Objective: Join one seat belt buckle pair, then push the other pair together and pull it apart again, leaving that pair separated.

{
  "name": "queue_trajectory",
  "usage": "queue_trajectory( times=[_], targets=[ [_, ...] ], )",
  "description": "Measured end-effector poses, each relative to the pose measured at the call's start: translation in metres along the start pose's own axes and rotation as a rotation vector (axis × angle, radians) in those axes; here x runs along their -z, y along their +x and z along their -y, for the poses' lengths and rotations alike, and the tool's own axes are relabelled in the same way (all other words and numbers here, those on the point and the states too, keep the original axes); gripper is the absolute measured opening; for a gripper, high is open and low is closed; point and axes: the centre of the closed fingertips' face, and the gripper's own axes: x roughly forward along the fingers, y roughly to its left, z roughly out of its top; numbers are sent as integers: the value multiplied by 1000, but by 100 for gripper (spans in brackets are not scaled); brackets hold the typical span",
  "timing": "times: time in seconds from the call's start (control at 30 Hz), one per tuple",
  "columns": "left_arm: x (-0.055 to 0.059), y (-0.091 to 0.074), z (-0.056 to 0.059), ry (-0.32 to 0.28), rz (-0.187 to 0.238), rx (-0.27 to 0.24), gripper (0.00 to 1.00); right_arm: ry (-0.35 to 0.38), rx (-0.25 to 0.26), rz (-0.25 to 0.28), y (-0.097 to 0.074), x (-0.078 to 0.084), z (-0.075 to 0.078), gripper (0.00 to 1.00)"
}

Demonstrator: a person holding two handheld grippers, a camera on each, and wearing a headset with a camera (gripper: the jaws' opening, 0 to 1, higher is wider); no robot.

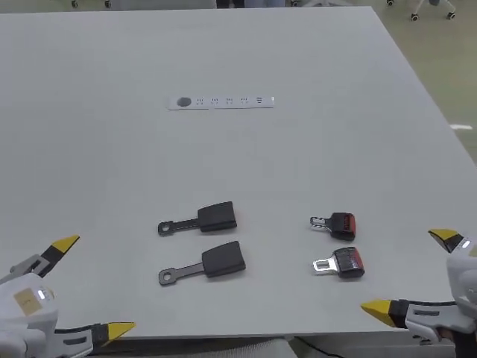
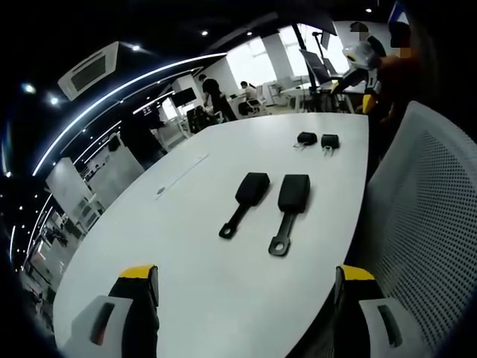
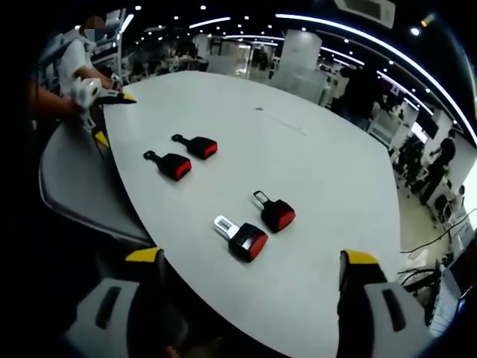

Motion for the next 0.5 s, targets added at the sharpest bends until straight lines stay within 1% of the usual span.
queue_trajectory(
  times=[0.27,0.5],
  targets=[
    [1,0,2,7,-3,5,100,7,-4,-1,-2,3,-2,97],
    [1,0,3,10,-4,9,100,-5,-6,4,-2,2,-4,97]
  ],
)
